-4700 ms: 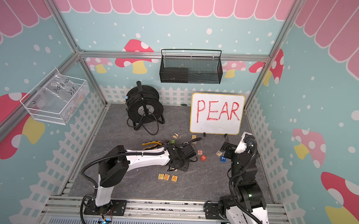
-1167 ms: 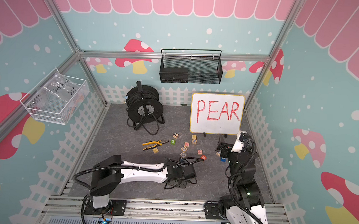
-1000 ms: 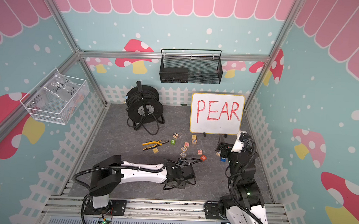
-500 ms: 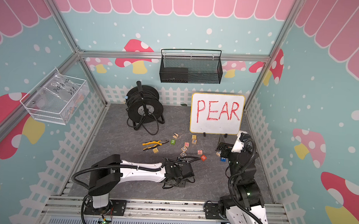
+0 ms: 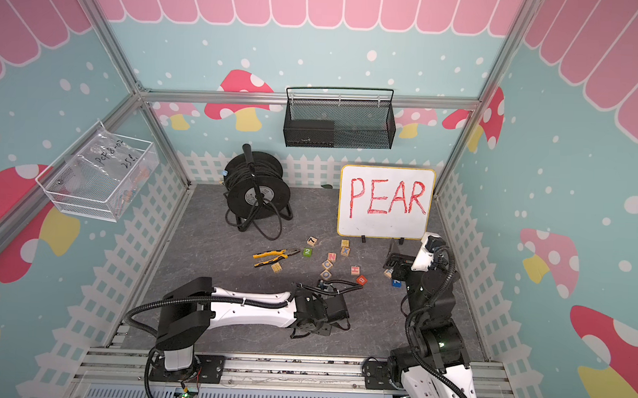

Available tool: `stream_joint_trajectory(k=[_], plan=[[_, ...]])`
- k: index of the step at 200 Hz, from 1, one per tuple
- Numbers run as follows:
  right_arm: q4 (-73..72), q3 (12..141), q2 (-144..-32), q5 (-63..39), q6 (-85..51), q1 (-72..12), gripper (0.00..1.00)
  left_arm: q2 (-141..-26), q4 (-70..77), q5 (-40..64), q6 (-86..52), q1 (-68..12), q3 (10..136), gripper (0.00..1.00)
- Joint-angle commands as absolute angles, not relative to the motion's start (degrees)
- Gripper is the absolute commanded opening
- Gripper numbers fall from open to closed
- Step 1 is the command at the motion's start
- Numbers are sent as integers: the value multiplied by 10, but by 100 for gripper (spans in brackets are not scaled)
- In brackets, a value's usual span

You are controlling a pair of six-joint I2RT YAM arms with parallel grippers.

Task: Spell the uppercase word “pear” with letter blocks
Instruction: Place the letter block at the center of the board.

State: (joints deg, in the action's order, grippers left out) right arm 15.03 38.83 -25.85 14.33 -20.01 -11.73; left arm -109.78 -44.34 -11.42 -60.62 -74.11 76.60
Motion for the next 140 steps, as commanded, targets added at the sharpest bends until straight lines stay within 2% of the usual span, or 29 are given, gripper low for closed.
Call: stream_joint_trajectory(k=[1, 42, 57, 90, 114, 140], plan=[[145, 386, -259, 152, -202, -119, 99, -1090, -474, -154, -604, -751, 789, 50], [149, 387, -264, 160, -201, -119, 99, -1070, -480, -179, -602, -754, 782, 53], [150, 388, -270, 159, -199, -118, 99, -1046, -479, -223, -607, -754, 765, 56], [152, 391, -306, 101, -188, -119, 99, -969, -474, -281, -614, -745, 710, 63], [157, 402, -357, 60, -180, -119, 98, -926, -444, -265, -590, -725, 668, 66], [155, 406, -374, 67, -178, -119, 97, -932, -442, -268, -558, -733, 677, 67]])
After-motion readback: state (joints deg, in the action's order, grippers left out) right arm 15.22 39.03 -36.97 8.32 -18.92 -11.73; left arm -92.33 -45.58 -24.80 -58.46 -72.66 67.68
